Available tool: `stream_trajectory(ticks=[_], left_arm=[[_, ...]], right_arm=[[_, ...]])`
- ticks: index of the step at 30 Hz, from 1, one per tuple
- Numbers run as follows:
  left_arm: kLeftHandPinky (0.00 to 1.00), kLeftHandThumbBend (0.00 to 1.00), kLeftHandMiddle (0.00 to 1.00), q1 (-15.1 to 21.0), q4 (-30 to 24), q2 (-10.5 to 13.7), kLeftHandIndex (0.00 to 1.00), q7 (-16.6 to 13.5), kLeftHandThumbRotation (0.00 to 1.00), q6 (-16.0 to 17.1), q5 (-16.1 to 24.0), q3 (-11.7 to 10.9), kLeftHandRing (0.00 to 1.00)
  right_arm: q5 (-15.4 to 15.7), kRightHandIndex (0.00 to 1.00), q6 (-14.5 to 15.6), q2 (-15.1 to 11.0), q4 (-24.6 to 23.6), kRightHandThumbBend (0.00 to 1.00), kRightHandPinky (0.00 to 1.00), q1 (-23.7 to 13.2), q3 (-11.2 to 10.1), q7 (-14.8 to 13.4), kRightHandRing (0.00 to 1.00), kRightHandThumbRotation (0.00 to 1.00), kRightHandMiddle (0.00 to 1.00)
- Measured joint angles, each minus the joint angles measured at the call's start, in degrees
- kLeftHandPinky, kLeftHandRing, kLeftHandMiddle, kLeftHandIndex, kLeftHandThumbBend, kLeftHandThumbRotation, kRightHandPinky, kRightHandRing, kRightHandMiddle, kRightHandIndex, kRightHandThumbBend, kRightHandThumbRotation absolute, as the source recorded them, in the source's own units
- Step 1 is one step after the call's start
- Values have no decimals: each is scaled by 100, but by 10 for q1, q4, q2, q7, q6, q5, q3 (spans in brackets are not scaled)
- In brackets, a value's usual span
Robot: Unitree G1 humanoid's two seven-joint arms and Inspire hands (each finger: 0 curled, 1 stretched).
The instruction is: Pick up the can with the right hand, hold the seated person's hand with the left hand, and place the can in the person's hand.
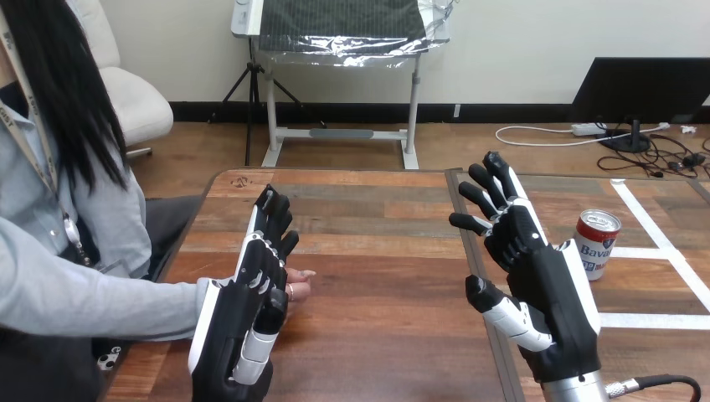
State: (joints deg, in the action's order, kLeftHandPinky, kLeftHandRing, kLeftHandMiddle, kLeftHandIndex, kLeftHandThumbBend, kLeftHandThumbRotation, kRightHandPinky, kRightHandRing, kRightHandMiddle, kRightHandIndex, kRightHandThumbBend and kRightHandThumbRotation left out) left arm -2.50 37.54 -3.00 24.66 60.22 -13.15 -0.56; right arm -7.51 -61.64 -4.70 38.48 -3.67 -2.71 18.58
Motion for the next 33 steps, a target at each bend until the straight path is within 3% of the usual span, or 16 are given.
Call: stream_trajectory(ticks=[20,33], left_arm=[[97,100,100,0,0,0,100,1,88,0,-8,-1,100],[97,100,100,1,0,0,100,1,88,0,-8,-2,100]], right_arm=[[20,98,-2,0,0,100,82,0,-2,-22,93,67,96],[23,98,-10,-8,0,100,84,-14,-19,-42,92,60,95]])
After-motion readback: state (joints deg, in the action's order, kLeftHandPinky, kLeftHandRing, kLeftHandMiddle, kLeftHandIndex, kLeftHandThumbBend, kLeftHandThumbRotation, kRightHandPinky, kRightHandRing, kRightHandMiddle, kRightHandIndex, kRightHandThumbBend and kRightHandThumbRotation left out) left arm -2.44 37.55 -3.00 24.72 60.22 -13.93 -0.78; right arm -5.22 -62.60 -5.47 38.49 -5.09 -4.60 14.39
